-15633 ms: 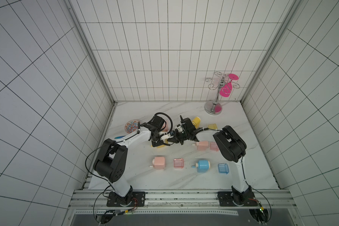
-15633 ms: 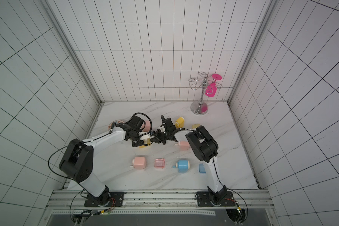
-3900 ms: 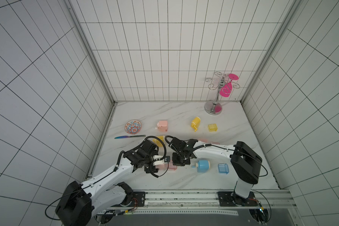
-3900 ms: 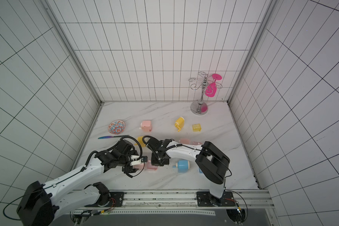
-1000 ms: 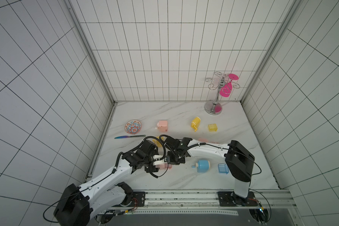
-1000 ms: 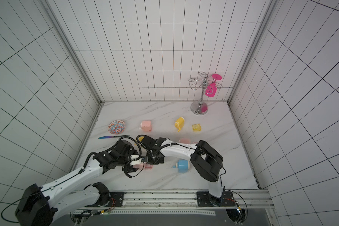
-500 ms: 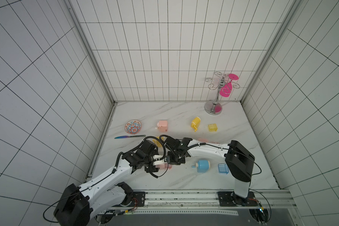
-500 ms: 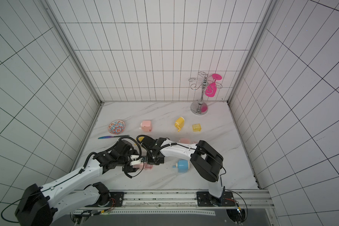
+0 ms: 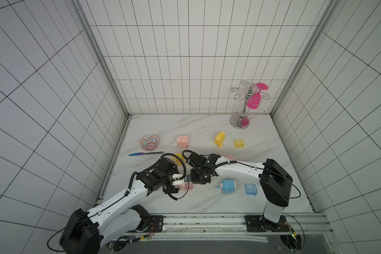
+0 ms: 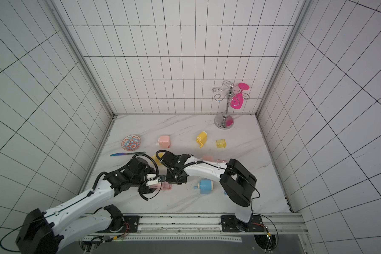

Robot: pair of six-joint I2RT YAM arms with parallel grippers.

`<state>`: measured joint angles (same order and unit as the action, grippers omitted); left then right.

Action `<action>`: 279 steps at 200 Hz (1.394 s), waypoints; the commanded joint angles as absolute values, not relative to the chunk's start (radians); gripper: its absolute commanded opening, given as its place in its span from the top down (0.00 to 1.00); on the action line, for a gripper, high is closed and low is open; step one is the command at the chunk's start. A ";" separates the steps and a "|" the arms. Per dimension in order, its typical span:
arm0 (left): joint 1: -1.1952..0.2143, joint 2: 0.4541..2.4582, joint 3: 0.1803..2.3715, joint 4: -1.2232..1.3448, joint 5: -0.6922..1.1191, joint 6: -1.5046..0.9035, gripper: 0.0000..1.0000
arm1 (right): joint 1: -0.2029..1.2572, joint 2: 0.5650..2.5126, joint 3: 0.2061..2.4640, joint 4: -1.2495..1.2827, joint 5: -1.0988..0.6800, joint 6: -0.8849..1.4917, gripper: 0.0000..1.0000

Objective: Put the tray back into the pencil sharpener
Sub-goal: Close the container of the pencil sharpener.

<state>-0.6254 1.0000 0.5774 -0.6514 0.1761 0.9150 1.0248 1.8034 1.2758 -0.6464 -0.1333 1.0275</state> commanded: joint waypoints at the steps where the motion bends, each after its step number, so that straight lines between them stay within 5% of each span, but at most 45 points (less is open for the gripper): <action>1: -0.622 1.010 0.574 -0.657 0.182 0.927 0.23 | 1.010 1.756 1.244 -0.675 -0.112 1.029 0.77; 109: -0.621 1.086 0.611 -0.687 0.177 0.924 0.30 | 0.944 1.692 1.122 -0.578 -0.183 1.031 0.79; 176: -0.621 1.088 0.612 -0.686 0.181 0.920 0.38 | 0.945 1.749 1.092 -0.468 -0.246 1.068 0.93; 279: -0.622 1.104 0.613 -0.667 0.186 0.920 0.41 | 0.957 1.810 1.054 -0.347 -0.313 1.117 0.93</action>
<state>-0.6254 1.0859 0.5964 -0.6884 0.1833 0.9119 0.9497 1.7851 1.0569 -0.3672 -0.2962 1.0840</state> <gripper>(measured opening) 0.596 0.067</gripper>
